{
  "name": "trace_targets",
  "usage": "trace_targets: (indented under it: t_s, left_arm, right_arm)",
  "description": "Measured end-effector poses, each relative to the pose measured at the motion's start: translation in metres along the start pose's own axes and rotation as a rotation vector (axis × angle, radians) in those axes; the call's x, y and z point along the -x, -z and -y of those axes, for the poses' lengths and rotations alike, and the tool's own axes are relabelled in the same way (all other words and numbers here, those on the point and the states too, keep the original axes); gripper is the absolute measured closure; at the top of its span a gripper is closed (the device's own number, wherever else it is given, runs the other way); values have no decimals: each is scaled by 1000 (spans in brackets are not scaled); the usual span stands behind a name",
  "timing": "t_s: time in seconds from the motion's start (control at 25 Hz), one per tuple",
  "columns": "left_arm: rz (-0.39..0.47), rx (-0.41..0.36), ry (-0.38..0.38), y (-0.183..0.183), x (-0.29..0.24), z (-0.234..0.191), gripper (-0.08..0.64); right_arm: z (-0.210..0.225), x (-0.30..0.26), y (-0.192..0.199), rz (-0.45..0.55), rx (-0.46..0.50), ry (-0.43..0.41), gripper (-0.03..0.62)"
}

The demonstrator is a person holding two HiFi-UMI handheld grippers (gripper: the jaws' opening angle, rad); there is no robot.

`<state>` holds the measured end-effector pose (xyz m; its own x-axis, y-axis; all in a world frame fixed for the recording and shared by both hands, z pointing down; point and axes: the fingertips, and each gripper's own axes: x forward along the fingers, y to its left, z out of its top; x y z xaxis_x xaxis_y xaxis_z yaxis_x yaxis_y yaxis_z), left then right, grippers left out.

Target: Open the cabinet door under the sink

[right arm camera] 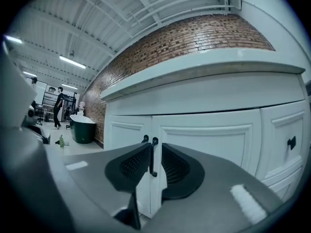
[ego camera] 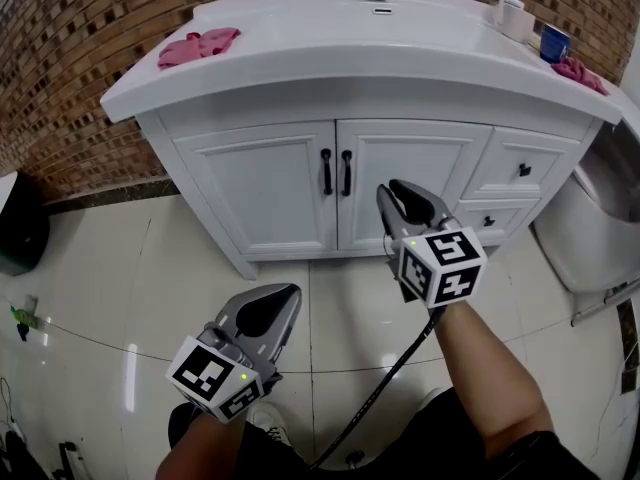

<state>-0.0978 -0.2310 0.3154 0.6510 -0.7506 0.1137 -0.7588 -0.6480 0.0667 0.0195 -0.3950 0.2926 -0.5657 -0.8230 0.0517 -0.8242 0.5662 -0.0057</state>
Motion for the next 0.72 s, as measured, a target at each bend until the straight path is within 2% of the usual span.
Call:
trace_targets:
  t_s: [0.12, 0.24, 0.48, 0.52, 0.72]
  left_arm:
    - [12, 40, -2, 6, -5, -11, 555]
    - [7, 60, 9, 14, -8, -15, 554]
    - [-29, -83, 59, 28, -10, -3, 554]
    - [-35, -80, 62, 32, -10, -4, 555]
    - [-76, 54, 73, 46, -3, -15, 554]
  right_arm:
    - [-6, -21, 11, -12, -13, -20, 482]
    - [-7, -42, 22, -21, -6, -10, 477]
    - [-13, -78, 35, -27, 3, 11, 477]
    - [-13, -82, 36, -28, 1, 19, 477]
    - [-11, -92, 45, -31, 0, 61, 503]
